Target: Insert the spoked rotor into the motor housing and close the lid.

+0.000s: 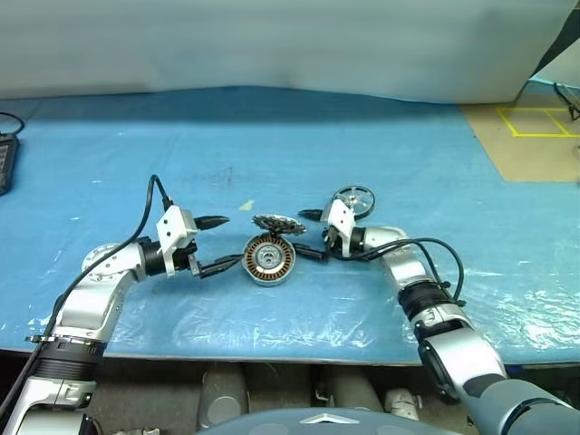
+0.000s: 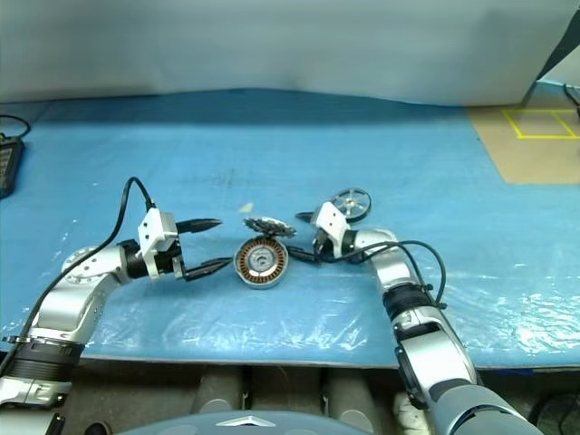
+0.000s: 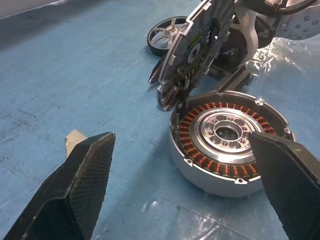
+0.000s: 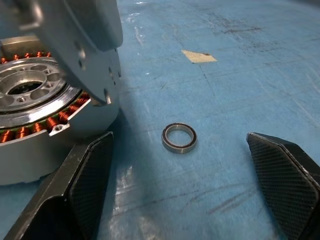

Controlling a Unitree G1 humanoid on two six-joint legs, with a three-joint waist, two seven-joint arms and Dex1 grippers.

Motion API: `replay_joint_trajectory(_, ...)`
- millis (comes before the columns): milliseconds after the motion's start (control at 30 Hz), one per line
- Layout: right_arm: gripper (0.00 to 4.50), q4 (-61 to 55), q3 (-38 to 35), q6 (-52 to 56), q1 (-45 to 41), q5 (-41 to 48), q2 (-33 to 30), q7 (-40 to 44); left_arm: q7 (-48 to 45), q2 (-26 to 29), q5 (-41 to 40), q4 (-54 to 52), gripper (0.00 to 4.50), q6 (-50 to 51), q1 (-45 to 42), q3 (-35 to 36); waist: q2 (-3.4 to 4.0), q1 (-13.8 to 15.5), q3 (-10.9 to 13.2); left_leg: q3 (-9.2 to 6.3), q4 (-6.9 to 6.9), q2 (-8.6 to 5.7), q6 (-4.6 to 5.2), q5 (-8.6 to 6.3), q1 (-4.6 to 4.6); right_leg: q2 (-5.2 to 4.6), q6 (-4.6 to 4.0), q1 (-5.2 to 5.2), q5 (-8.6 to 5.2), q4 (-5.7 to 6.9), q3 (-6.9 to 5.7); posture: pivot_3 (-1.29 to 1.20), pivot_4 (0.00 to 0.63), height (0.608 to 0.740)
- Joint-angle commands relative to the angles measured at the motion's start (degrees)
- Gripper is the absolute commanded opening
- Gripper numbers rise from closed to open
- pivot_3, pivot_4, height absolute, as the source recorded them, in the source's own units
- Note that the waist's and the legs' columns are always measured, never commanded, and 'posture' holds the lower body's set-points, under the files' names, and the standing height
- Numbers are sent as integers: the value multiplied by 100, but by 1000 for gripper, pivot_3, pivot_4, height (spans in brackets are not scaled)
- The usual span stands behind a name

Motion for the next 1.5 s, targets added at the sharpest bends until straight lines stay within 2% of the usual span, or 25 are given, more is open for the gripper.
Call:
replay_joint_trajectory(33, 4500, 319, 37, -230, -154, -146, 107, -185, 58, 13, 14, -92, 4466, -108, -21, 94, 0, -29, 0, 0, 0, 0, 0, 0, 1, 0, 0, 1, 0, 1, 0, 0, 150, 740)
replay_joint_trajectory(167, 4500, 686, 28, -354, -302, -294, 162, -417, 78, 16, 20, -83, 4466, -116, -26, 88, 0, -63, 0, 0, 1, 0, 0, 0, 6, 0, 0, 7, 0, 2, 0, 0, 150, 740)
replay_joint_trajectory(200, 4086, 756, 22, -365, -326, -313, 166, -462, 84, 17, 23, -82, 4500, -117, -28, 87, 0, -65, 0, 0, 2, 0, 1, 0, 8, -1, 0, 9, 0, 2, 0, 0, 150, 740)
replay_joint_trajectory(300, 3240, 891, 37, -394, -352, -370, 139, -505, 96, 21, 28, -81, 4500, -124, -28, 87, 1, -66, -1, 0, 2, 2, 0, -2, 16, -1, -1, 17, 0, 2, 0, 0, 150, 740)
replay_joint_trajectory(433, 1784, 810, -31, -285, -275, -213, 119, -284, 92, 27, 45, -46, 4500, -148, -33, 86, 1, -61, -1, 0, 3, 2, -1, -5, 23, -1, -1, 26, 0, 2, 0, 0, 150, 740)
replay_joint_trajectory(500, 1784, 789, -41, -262, -256, -212, 106, -241, 90, 22, 57, -30, 4500, -154, -42, 86, 0, -61, -1, 0, 3, 2, 2, -4, 23, -1, -1, 26, 0, 1, 0, 0, 150, 740)
replay_joint_trajectory(533, 1276, 786, -47, -258, -252, -215, 101, -232, 89, 18, 63, -23, 4500, -157, -47, 85, 0, -61, -1, 0, 3, 2, 3, -3, 23, -1, -1, 26, 0, 0, 0, 0, 150, 740)
replay_joint_trajectory(600, 822, 759, -74, -236, -227, -201, 77, -235, 93, 6, 69, -10, 4500, -159, -52, 83, 1, -60, -1, 0, 3, 3, 4, -3, 23, -1, -2, 26, -1, 0, -1, 0, 150, 740)
replay_joint_trajectory(667, 128, 653, -139, -180, -182, -125, 44, -227, 99, -7, 77, 2, 4500, -171, -50, 80, 1, -57, -1, 0, 3, 3, 4, -3, 22, -1, -2, 26, -1, -1, -1, 0, 150, 740)
replay_joint_trajectory(700, 15, 545, -182, -129, -141, -57, 15, -194, 100, -13, 79, 9, 4500, -180, -48, 82, 0, -53, -1, 0, 3, 3, 4, -3, 22, -1, -2, 26, -1, -1, -1, 0, 150, 740)
replay_joint_trajectory(1067, 15, -1548, -360, 683, 650, 492, -643, 356, 84, -114, 109, 286, 4500, -441, -65, 61, 1, -37, -1, 0, 2, 3, 9, -7, 20, 0, -2, 24, -1, -3, -1, 0, 150, 740)
replay_joint_trajectory(1233, 15, -1948, -401, 968, 700, 625, -709, 335, 68, -171, 118, 370, 4500, -479, -121, 36, 1, -72, -1, 0, 2, 5, 5, -9, 21, 2, -1, 22, -1, -3, 0, 0, 150, 740)
replay_joint_trajectory(1400, 15, -1855, -215, 1219, 693, 651, -542, 430, 72, -191, 137, 440, 4500, -522, -156, 23, 1, -69, -1, 0, -1, 3, 7, -7, 18, 1, -1, 21, -1, -7, 0, 0, 150, 740)
replay_joint_trajectory(1500, 599, -1423, -100, 1093, 581, 503, -347, 399, 94, -191, 150, 447, 4500, -527, -155, 33, 1, -73, -1, 0, -2, 4, 7, -7, 18, 2, -1, 20, -1, -6, 0, 0, 150, 740)
